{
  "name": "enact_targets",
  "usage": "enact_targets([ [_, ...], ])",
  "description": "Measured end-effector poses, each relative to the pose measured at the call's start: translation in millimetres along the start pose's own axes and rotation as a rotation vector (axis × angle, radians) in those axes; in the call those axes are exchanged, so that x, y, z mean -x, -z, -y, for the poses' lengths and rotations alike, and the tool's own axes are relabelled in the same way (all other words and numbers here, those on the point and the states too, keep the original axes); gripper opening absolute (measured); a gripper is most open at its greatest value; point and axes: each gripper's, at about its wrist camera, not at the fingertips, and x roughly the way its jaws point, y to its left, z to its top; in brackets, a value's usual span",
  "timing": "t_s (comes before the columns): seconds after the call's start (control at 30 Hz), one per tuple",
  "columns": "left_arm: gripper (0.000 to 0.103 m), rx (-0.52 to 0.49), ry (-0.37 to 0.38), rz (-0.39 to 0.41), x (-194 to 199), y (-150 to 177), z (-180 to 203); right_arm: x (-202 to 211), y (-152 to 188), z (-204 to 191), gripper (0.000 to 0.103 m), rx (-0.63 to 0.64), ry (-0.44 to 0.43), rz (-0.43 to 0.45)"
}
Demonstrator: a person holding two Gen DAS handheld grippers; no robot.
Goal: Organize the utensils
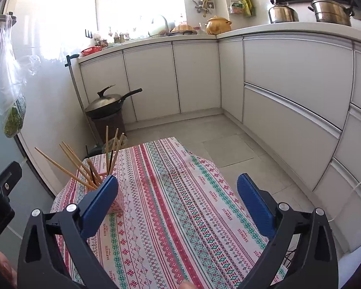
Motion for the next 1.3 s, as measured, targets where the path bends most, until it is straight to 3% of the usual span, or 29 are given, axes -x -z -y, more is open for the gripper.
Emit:
enact_targets([
  [0.1,0.096,-0.034,-0.037,-0.041,-4,2,9,1,2,3,0.096,-0.003,0.003,0.021],
  [0.23,0.096,-0.042,-0.024,-0.059,-9,4,14,3,-1,7,0.096,-0.014,0.016,0.048],
  [1.3,0.096,-0.024,-0.019,-0.111,-24,10,15,-4,2,12,0.096,-0.024,0.023,0.017],
])
